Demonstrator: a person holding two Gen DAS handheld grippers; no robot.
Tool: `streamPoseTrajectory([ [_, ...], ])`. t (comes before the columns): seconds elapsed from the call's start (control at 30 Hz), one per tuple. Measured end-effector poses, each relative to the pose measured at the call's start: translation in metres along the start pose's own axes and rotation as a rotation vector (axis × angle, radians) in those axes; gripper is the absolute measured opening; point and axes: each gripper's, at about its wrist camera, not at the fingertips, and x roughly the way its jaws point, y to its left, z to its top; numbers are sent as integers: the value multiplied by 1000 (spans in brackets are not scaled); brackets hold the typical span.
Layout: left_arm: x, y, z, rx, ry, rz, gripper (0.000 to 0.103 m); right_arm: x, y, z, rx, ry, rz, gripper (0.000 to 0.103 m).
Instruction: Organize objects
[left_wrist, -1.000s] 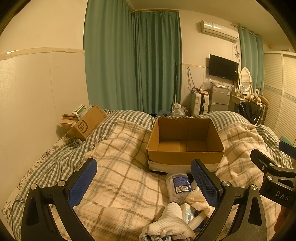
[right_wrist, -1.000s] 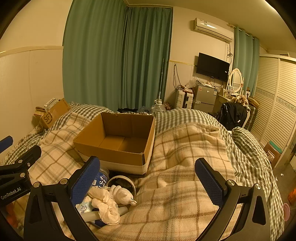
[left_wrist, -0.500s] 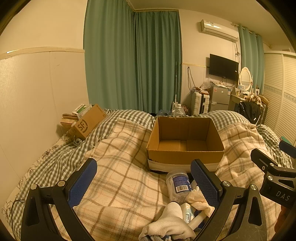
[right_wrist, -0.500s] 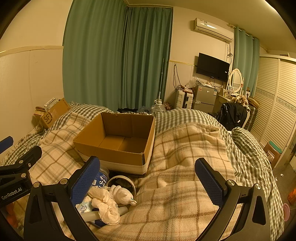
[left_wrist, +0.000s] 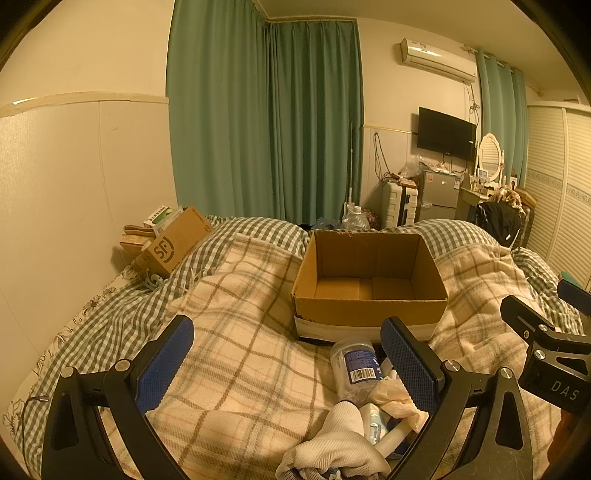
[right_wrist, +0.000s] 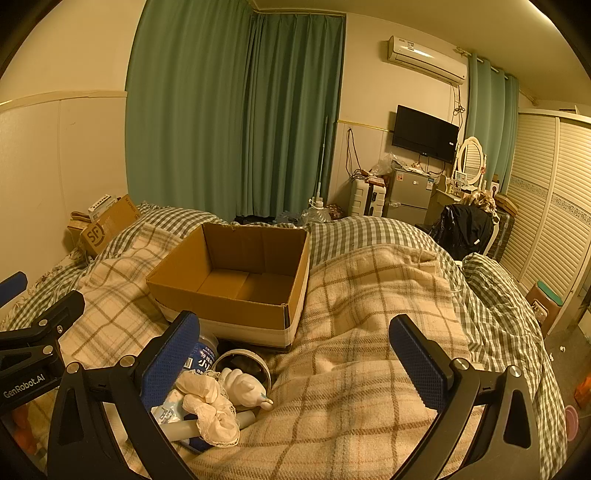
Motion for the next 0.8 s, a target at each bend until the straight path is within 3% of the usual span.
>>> streamPoseTrajectory([
  [0.3,-9,-2,-3,6,12,-5,103,-4,1,0,-8,-3,-4,103],
  [0.8,-43,3,7,4,30,-28,103,-54,3,10,-23,-35,3,103],
])
